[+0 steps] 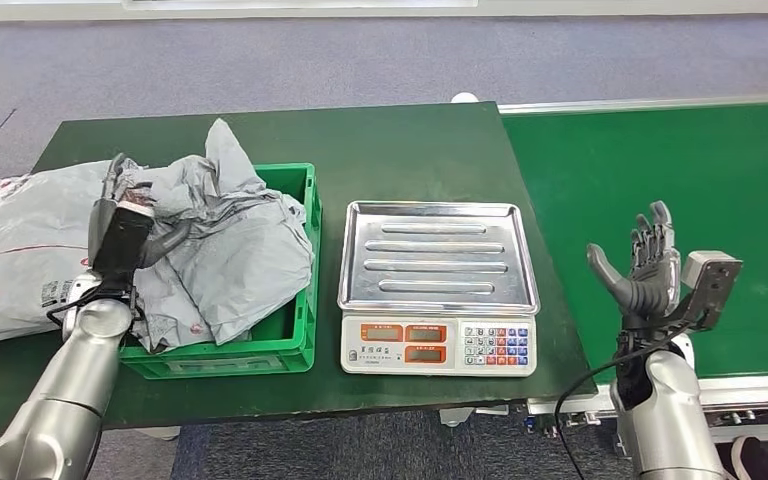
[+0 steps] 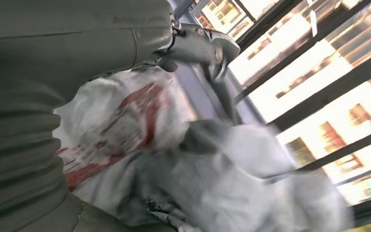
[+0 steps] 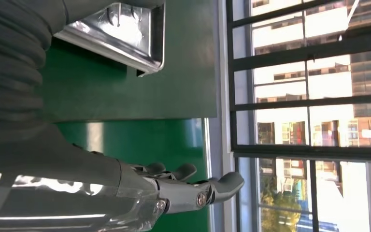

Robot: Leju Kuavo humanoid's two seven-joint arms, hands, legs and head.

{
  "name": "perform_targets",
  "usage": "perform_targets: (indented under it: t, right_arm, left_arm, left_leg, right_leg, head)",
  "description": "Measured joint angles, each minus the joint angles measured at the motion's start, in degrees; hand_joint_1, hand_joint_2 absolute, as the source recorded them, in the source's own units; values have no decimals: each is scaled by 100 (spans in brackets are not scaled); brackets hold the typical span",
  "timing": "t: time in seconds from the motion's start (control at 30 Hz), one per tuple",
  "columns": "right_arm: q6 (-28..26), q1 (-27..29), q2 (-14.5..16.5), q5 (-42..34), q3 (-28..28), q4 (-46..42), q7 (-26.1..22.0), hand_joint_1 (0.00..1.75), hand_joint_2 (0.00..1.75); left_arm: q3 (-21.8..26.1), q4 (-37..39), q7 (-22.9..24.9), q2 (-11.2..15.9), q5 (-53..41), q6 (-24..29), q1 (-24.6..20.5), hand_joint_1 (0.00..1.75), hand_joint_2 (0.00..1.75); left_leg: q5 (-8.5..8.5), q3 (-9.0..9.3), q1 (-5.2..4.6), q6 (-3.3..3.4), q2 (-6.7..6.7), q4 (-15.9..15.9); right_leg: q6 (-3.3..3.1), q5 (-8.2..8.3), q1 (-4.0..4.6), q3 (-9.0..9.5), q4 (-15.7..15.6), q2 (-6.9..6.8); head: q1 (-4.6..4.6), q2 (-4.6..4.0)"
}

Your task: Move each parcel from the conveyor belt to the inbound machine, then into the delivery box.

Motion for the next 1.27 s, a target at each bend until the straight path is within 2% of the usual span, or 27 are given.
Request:
perform_targets:
  t: [0.23,0.4,0.53,0.67,0.73,0.9,0.97,1.07,1.27]
  right_arm:
    - [8,-879,141,163,820,646,11,0,175]
    - [-50,-1220,432,147,1357,927,10,0,175]
    - [-86,-1250,617,145,1650,978,13,0,175]
    - [-97,-1271,671,142,1773,1022,13,0,175]
    - [-106,-1281,682,135,1808,1045,14,0,175]
    - [-155,-1347,775,136,1939,1199,1,0,175]
    - [-205,-1372,849,178,2005,1283,-40,0,175]
    - [-360,-1408,1012,372,2135,1402,-69,0,175]
    - [-742,-1472,1407,579,2421,1544,-126,0,175]
  left_arm:
    - [63,-528,-92,-339,1076,-384,-212,0,175]
    - [-151,-851,-114,-740,392,606,-315,0,175]
    - [-316,-1080,14,-966,319,696,-345,0,175]
    - [-389,-1189,43,-1054,345,654,-358,0,175]
    - [-406,-1211,111,-1092,532,382,-378,0,175]
    - [-636,-1051,502,-1350,1370,-1275,-533,0,175]
    - [-834,-833,571,-1523,1496,-1689,-596,0,175]
    - [-1144,-412,552,-1807,1572,-1932,-635,0,175]
    - [-1475,201,311,-2173,1706,-1923,-557,0,175]
  left_leg:
    - [15,0,0,2,-2,1]
    - [18,1,1,-2,-5,1]
    - [17,-1,1,-2,-8,1]
    - [16,-1,1,-2,-7,1]
    - [17,-1,0,-2,-7,1]
    - [20,-2,0,1,-15,2]
    - [20,-2,-2,1,-15,2]
    - [18,-3,-4,1,-13,3]
    - [15,-4,-3,0,-8,1]
  right_leg:
    - [5,12,0,0,0,-1]
    - [5,15,0,0,1,-2]
    - [5,13,0,0,0,-4]
    - [5,13,0,0,0,-3]
    - [5,13,0,-1,0,-4]
    - [7,15,-2,2,-1,-13]
    - [9,16,-3,3,-1,-14]
    - [11,18,-5,2,-1,-11]
    - [8,15,1,-4,-1,-6]
  head:
    - [0,0]
    - [0,0]
    - [0,0]
    - [0,0]
    - [0,0]
    - [0,0]
    - [1,0]
    - [1,0]
    - [0,0]
